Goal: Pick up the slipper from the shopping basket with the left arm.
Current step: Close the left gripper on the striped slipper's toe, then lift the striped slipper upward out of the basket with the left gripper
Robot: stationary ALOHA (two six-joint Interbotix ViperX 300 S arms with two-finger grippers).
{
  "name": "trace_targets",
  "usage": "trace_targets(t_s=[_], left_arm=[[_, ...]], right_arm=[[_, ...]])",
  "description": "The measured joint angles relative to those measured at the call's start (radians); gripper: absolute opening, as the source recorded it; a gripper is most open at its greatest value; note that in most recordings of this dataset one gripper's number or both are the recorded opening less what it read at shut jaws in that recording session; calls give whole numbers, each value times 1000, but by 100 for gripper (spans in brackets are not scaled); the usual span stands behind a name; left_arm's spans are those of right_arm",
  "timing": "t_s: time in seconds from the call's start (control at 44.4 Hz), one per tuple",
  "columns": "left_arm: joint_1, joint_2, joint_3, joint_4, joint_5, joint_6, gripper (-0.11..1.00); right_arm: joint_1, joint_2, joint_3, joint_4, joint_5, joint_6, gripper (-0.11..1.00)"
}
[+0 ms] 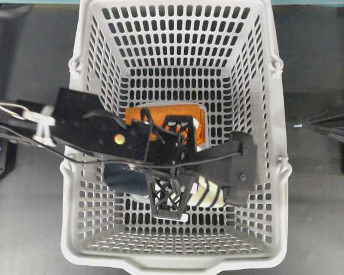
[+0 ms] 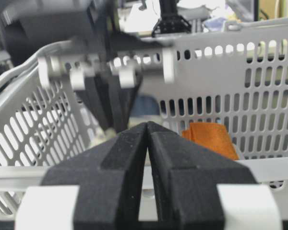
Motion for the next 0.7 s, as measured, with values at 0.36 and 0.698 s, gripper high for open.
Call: trace_targets(t_s=[0.36,0.698], left_arm=[[34,-2,-298,0,316,-15,6],[44,-2,-298,2,319,-37,6]], right_arm=[[2,-25,12,0,0,0,-1],[5,-60,11,0,40,0,-1]])
